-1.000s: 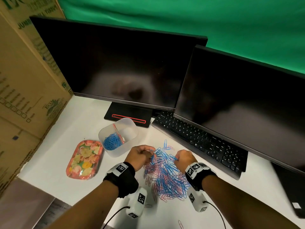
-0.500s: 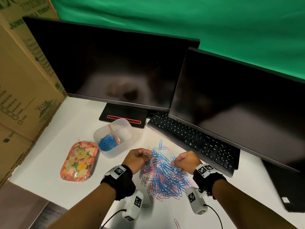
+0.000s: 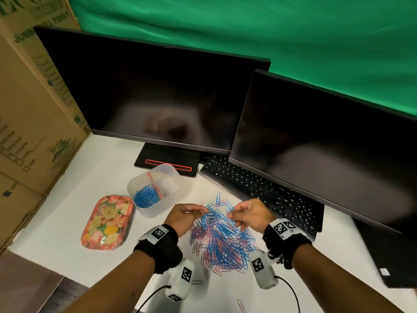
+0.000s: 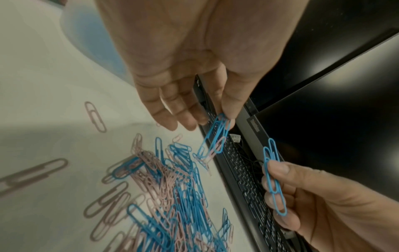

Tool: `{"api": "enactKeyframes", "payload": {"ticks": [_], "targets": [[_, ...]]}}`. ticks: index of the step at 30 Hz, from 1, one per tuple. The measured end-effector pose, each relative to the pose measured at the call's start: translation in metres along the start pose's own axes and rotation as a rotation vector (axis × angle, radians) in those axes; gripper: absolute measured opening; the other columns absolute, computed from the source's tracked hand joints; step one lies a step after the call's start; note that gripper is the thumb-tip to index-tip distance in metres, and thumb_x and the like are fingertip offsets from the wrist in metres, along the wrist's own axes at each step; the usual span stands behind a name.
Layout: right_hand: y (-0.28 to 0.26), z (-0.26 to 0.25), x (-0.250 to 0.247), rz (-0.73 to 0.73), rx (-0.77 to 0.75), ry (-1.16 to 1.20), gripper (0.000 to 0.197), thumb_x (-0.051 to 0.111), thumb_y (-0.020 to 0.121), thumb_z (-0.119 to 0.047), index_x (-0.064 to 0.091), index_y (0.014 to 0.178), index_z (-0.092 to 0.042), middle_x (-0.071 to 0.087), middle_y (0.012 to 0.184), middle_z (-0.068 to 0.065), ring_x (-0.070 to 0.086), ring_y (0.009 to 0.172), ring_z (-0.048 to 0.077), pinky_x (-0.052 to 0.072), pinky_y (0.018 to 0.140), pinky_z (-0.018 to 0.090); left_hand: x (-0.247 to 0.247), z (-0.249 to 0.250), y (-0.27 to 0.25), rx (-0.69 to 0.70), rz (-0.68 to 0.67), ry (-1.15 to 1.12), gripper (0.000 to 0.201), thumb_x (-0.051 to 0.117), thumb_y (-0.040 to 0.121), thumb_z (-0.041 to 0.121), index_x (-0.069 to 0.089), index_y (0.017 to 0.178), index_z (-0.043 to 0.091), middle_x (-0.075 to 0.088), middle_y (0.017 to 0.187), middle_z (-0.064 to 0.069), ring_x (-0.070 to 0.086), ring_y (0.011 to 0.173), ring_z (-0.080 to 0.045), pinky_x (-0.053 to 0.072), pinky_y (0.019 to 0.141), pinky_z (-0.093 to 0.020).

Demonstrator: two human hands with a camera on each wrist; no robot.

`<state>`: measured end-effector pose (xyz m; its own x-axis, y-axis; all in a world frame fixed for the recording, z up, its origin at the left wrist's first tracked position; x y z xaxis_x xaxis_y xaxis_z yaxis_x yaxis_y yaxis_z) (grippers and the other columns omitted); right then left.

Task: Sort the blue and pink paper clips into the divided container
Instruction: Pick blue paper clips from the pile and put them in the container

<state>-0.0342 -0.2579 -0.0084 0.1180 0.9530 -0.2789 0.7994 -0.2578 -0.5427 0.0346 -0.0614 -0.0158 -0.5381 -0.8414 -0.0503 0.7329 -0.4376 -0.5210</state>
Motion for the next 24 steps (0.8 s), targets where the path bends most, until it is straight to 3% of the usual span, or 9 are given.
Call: {"api": "enactKeyframes", "payload": {"ticks": [5, 13, 17, 20, 24], "targets": [[0.002, -0.021, 0.016, -0.029, -0.03, 0.009, 0.024, 0.079, 0.076, -0.012, 0.064, 0.09, 0.0, 0.064, 0.057, 0.01, 0.053, 0.047, 0.019, 0.047, 0.046, 0.026, -0.011, 0.004, -0.004, -0.012, -0.028, -0.042, 0.016, 0.058, 0.093, 0.011, 0.073, 0.094, 0.015, 0.07, 0.081, -0.009, 0.065, 0.067, -0.013, 0.051, 0.067, -0.027], [-0.005, -0.071, 0.055, -0.166, -0.123, 0.032, 0.009, 0.076, 0.079, -0.011, 0.069, 0.075, -0.008, 0.061, 0.057, 0.008, 0.054, 0.048, 0.013, 0.042, 0.045, 0.019, -0.024, 0.008, -0.01, -0.042, -0.038, -0.138, 0.016, 0.055, 0.095, 0.01, 0.071, 0.095, 0.009, 0.066, 0.076, -0.003, 0.067, 0.065, -0.015, 0.052, 0.062, -0.026], [0.016, -0.117, 0.081, -0.148, -0.213, -0.157, 0.013, 0.076, 0.079, -0.018, 0.068, 0.07, -0.013, 0.061, 0.054, 0.005, 0.051, 0.041, 0.006, 0.04, 0.044, 0.019, -0.041, 0.01, -0.019, -0.04, -0.009, -0.198, 0.016, 0.054, 0.095, 0.008, 0.069, 0.09, 0.008, 0.063, 0.081, -0.011, 0.064, 0.059, -0.016, 0.052, 0.061, -0.028], [0.039, -0.149, 0.117, -0.155, -0.298, -0.349, 0.015, 0.075, 0.076, -0.024, 0.069, 0.065, -0.017, 0.066, 0.058, 0.009, 0.058, 0.05, 0.012, 0.043, 0.048, 0.022, -0.055, 0.009, -0.03, -0.059, -0.003, -0.222, 0.015, 0.052, 0.095, 0.007, 0.066, 0.091, 0.005, 0.064, 0.088, -0.021, 0.064, 0.055, -0.018, 0.053, 0.055, -0.028], [0.059, -0.177, 0.173, -0.193, -0.375, -0.63, 0.017, 0.071, 0.078, -0.025, 0.076, 0.077, -0.008, 0.069, 0.062, 0.008, 0.062, 0.058, 0.014, 0.054, 0.061, 0.028, -0.08, 0.006, -0.043, -0.062, 0.062, -0.24, 0.014, 0.05, 0.095, 0.004, 0.064, 0.094, 0.003, 0.062, 0.076, -0.014, 0.066, 0.052, -0.018, 0.054, 0.052, -0.027]]}}
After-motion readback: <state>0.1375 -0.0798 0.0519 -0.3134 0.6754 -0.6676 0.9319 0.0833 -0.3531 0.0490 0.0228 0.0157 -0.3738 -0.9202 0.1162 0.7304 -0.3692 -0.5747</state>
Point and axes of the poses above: each hand's wrist, its own y-axis towards the middle knuckle, its own x-axis out of the palm, z = x × y, the point moved 8 cm from there along y, towards the middle knuckle
